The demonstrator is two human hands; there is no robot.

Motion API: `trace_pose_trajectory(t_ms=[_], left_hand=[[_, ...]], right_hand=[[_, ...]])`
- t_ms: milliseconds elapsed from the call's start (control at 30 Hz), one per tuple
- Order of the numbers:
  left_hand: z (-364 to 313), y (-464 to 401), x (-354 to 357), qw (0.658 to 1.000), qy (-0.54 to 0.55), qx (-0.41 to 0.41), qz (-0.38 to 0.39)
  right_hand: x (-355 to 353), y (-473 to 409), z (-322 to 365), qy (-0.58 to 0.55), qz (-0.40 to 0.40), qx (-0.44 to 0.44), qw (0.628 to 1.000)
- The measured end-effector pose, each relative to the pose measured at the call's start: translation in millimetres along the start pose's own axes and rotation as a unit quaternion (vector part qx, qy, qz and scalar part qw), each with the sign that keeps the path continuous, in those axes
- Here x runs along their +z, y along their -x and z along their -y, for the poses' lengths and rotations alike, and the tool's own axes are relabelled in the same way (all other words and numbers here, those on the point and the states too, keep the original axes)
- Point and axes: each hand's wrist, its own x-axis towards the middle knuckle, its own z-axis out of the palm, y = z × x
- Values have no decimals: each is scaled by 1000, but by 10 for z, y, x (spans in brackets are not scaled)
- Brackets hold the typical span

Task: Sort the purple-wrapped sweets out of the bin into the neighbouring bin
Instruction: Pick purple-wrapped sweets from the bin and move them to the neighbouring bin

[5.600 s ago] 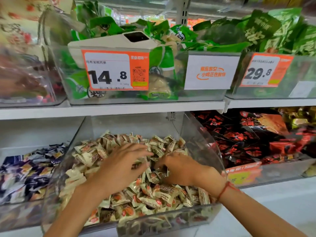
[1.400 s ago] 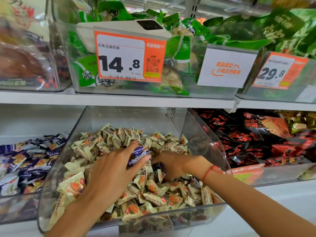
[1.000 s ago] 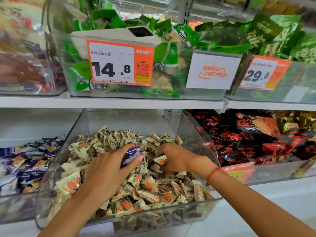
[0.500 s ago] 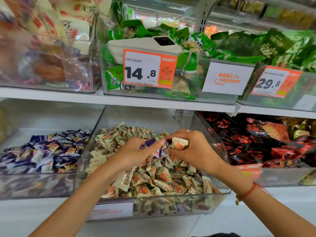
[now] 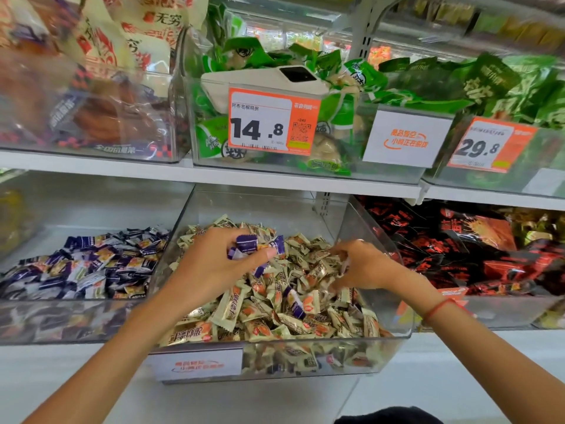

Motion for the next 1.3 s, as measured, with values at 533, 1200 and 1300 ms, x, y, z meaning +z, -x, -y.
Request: trace_pose_trajectory(t_ms=[533,1200,1300], left_hand=[[66,216,82,999,-14,1,-52],[111,266,209,998,-45,-14,-42],[130,297,164,993,-101,-13,-52]], right_hand=[[453,-350,190,57,71,-1,996],[255,-368,208,-280,84,20,956],[49,-38,126,-226,-79,-106,965]])
